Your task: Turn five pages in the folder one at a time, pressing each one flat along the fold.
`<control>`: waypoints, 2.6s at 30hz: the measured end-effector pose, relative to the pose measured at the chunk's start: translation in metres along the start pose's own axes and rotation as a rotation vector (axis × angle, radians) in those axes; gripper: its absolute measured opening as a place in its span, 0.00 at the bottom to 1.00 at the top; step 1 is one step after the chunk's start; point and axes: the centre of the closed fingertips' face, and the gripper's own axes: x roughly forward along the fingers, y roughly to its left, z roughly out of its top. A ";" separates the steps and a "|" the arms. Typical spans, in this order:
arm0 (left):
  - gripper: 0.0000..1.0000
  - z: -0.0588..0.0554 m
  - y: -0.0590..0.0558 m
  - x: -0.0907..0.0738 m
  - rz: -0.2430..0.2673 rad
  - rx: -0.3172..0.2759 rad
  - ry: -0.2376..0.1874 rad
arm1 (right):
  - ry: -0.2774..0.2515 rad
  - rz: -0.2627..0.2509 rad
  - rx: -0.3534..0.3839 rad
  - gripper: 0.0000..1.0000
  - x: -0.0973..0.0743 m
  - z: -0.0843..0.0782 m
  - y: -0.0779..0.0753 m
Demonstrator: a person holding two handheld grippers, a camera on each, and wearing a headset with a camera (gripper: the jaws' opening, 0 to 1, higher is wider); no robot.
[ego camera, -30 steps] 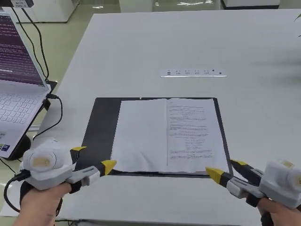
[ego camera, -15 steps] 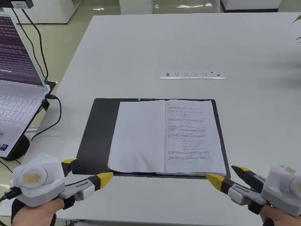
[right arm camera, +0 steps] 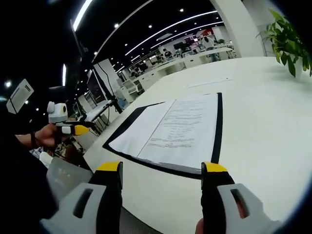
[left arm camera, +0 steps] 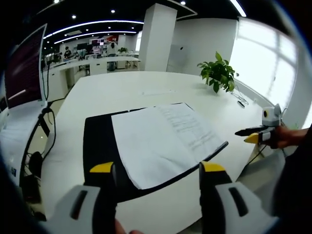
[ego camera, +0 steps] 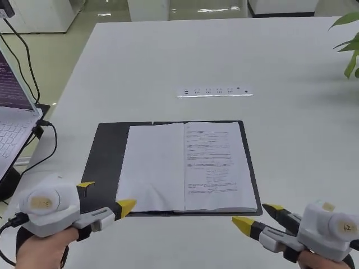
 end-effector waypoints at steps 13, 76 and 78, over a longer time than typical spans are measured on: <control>0.68 0.016 -0.046 0.043 -0.150 0.132 0.062 | -0.010 -0.015 0.010 0.64 -0.005 0.002 -0.005; 0.70 -0.031 -0.203 0.226 -0.345 0.473 0.243 | 0.124 0.003 -0.036 0.60 -0.010 -0.031 -0.013; 0.68 -0.029 -0.201 0.226 -0.342 0.473 0.242 | 0.118 0.000 -0.021 0.59 -0.011 -0.029 -0.015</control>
